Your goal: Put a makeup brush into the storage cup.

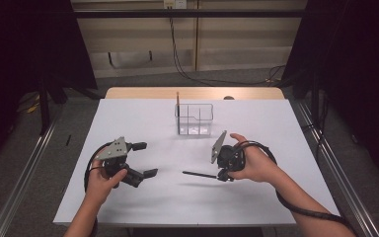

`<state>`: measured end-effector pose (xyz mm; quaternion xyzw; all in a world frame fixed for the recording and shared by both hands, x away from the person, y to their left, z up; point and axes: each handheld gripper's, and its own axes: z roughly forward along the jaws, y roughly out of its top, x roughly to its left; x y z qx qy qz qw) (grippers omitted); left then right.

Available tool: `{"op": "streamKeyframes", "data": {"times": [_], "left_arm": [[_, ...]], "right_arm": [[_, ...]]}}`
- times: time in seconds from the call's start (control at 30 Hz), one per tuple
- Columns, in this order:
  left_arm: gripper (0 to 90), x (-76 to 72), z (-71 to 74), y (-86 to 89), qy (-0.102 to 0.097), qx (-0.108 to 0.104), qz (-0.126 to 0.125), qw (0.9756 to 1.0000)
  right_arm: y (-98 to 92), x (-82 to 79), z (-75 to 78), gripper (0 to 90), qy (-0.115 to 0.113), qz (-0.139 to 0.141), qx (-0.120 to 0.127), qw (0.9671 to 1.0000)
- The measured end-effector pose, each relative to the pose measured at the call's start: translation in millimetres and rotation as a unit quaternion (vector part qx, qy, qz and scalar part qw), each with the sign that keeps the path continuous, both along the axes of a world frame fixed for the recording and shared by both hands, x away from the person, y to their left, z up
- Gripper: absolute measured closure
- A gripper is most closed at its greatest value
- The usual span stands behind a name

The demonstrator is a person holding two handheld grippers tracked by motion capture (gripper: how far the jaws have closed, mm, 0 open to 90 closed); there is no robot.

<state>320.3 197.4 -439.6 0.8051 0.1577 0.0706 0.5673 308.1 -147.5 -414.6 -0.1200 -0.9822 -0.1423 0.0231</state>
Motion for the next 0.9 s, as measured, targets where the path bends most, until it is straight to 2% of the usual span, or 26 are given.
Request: {"op": "streamKeyframes", "data": {"times": [0.2,0.3,0.43,0.6,0.73,0.77,0.9], "left_arm": [[0.0,3.5,4.4,-14.1,0.0,0.013,-0.021,0.9997],[0.0,5.3,5.6,-21.2,0.001,0.028,-0.031,0.9991],[0.0,7.6,9.7,-31.9,0.004,0.057,-0.045,0.9973],[0.0,10.1,14.3,-42.9,0.014,0.076,-0.057,0.9954],[0.0,12.2,16.4,-52.6,0.023,0.103,-0.069,0.992],[0.0,12.9,17.1,-55.2,0.022,0.116,-0.071,0.9905],[0.0,13.5,18.9,-64.5,0.026,0.136,-0.086,0.9866]], "right_arm": [[4.7,-1.2,0.6,84.8,-0.003,0.01,0.002,0.9999],[6.0,-1.5,1.3,84.7,-0.004,0.013,0.004,0.9999],[6.6,-1.6,1.5,84.7,-0.004,0.013,0.004,0.9999],[7.7,-2.2,0.8,84.7,-0.003,0.014,0.006,0.9999],[9.1,-3.4,1.6,84.7,-0.006,0.017,0.008,0.9998],[9.4,-3.5,1.7,84.7,-0.005,0.017,0.009,0.9998],[10.2,-3.5,2.7,84.7,-0.006,0.018,0.011,0.9998]]}}
